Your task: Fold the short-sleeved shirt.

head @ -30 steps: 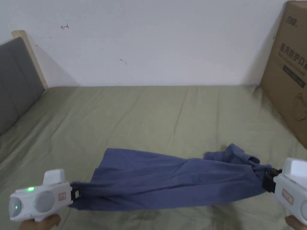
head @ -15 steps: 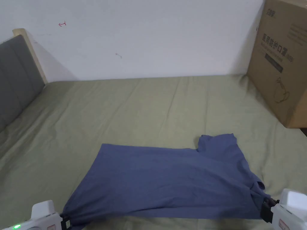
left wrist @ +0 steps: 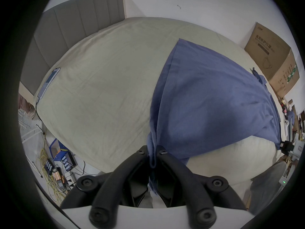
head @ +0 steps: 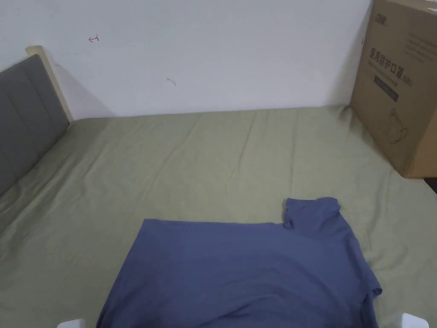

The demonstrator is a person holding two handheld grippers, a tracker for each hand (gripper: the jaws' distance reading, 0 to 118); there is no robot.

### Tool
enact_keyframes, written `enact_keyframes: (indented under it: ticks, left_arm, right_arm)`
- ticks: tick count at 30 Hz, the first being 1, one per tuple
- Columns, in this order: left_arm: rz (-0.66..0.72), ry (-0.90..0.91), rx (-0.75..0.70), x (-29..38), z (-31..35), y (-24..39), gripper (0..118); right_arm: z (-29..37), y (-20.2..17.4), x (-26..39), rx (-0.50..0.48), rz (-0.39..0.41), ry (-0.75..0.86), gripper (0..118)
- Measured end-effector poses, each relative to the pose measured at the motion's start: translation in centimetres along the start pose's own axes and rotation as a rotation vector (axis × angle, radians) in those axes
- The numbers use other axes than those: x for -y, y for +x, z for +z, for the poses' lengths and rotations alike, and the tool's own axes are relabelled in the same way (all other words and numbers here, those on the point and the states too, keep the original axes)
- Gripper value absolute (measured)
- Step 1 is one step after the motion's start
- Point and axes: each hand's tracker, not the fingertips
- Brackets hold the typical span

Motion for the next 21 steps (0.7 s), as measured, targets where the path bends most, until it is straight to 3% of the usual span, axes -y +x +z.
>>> enact_keyframes:
  ticks: [2,3,4,5,6,7,8,11,17,21]
  left_arm:
    - [0.002,-0.01,-0.009,-0.3,0.3,0.3,9]
    - [0.004,-0.013,-0.015,-0.5,0.4,0.4,21]
    - [0.012,-0.032,-0.023,-1.0,0.6,0.6,33]
    - [0.028,-0.052,-0.041,-1.6,1.2,1.0,51]
    - [0.028,-0.038,-0.034,-2.2,1.7,1.1,79]
    - [0.032,-0.007,-0.016,-2.7,2.6,1.3,96]
    - [0.041,0.07,0.022,-3.5,4.0,1.7,104]
    - [0.023,0.261,0.061,-6.3,8.7,3.6,111]
    - [-0.013,0.643,0.105,-11.0,16.9,7.3,111]
    - [-0.059,0.852,0.094,-12.0,20.1,9.6,108]
  right_arm:
    - [0.2,0.0,-0.6,0.008,-0.001,0.0,7]
    - [0.3,0.0,-0.8,0.004,0.001,-0.003,15]
    - [1.1,-0.6,-0.7,-0.001,0.007,0.001,31]
    - [1.7,-1.0,-1.1,0.011,0.026,0.004,50]
    - [2.3,-1.2,-1.7,0.02,0.054,0.013,71]
    - [3.1,-1.5,-2.4,0.02,0.084,0.049,79]
    - [4.9,-2.3,-3.1,0.0,0.102,0.108,79]
    - [9.7,-4.1,-6.6,-0.039,0.163,0.287,79]
    - [20.0,-8.2,-11.3,-0.088,0.243,0.675,79]
    - [23.1,-10.2,-12.2,-0.071,0.289,0.834,79]
